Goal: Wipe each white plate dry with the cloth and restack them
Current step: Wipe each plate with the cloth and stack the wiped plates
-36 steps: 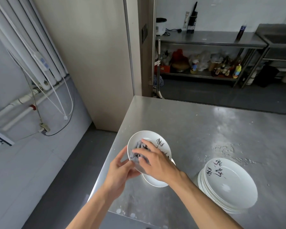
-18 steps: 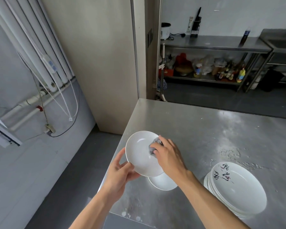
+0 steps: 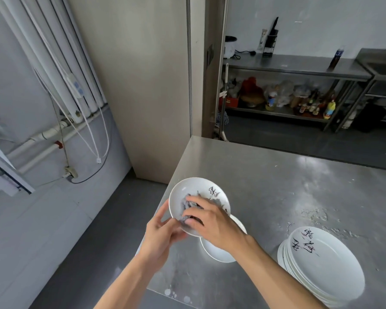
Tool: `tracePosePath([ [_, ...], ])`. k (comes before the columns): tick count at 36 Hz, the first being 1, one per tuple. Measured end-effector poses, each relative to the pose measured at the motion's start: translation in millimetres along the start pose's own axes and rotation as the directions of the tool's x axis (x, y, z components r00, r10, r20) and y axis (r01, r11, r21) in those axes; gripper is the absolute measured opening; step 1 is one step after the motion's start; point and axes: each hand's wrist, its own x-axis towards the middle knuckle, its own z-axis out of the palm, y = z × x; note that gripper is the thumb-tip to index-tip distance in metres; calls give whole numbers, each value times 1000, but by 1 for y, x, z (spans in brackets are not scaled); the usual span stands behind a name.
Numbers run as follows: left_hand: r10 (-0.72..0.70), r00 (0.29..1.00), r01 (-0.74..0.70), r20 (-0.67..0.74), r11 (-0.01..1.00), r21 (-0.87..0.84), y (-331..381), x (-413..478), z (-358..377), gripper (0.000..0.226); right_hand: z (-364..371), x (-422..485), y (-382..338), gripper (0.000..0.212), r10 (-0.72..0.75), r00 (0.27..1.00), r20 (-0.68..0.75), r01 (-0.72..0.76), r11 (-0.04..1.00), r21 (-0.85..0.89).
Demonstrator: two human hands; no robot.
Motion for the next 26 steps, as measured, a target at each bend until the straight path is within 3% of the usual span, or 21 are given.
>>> tracePosePath([
  [6,-12,995,6,-103,999,-52,0,3,-16,63,-3,-12,12,12,5,1000,5,-4,998,-58],
  [10,-13,994,10,-110,999,-31,1,0,-17,68,-4,-13,27,11,119,992,-39,-123,983,-134],
  [12,-8,996,7,-88,1000,-2,0,-1,-14,68,-4,-10,29,7,132,986,-100,-149,972,-180],
  [15,-30,999,31,-38,999,27,-3,-4,-8,69,-5,-3,30,20,10,952,-307,-94,961,-259],
  [19,-56,998,53,39,997,52,-6,-4,3,64,-3,9,29,12,144,922,-360,-196,974,-112],
  [21,-57,996,53,70,997,64,-7,-3,10,64,0,15,25,7,134,928,-349,-157,987,-37],
  [26,-27,999,25,42,999,30,-5,3,12,52,1,21,5,5,39,996,-82,-19,974,227],
])
